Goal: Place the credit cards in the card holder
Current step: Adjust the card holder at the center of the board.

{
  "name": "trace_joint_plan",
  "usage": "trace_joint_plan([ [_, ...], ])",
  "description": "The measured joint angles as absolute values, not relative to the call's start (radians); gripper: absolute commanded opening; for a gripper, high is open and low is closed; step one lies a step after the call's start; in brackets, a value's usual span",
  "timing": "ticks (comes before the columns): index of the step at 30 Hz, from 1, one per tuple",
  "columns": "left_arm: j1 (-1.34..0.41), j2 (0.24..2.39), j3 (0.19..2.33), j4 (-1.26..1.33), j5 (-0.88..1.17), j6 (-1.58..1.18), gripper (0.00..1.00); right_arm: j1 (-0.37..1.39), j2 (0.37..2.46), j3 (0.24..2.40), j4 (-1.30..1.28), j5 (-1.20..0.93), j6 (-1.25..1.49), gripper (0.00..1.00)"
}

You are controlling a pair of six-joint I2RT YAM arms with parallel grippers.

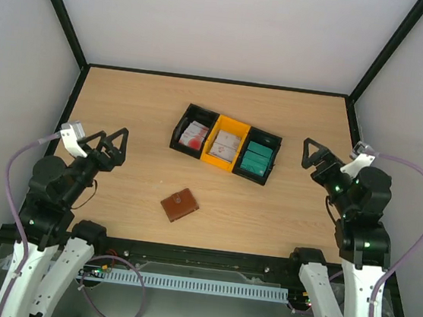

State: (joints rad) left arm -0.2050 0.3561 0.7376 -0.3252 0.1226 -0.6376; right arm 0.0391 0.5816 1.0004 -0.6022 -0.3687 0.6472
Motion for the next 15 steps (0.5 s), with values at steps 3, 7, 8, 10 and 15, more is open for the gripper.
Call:
trace_joint_plan([
  [3,-0.202,0.357,0.738,-0.332,0.13,-0.632,1.0,0.039,0.553,0.999,-0.634,-0.396,0.638,0.98],
  [7,-0.202,0.39,0.738,-0.324,0.172,-0.591,1.0,0.039,0.521,0.966,-0.646,-0.429,0.619,0.98],
  [8,-0.202,0.406,0.738,-0.319,0.184,-0.581,1.0,0.039,0.511,0.951,-0.645,-0.438,0.615,0.98],
  [10,-0.202,0.447,0.739,-0.313,0.201,-0.564,1.0,0.038,0.493,0.916,-0.64,-0.458,0.614,0.98],
  [15,-0.202,0.558,0.737,-0.303,0.218,-0.54,1.0,0.038,0.469,0.758,-0.569,-0.538,0.662,0.98],
])
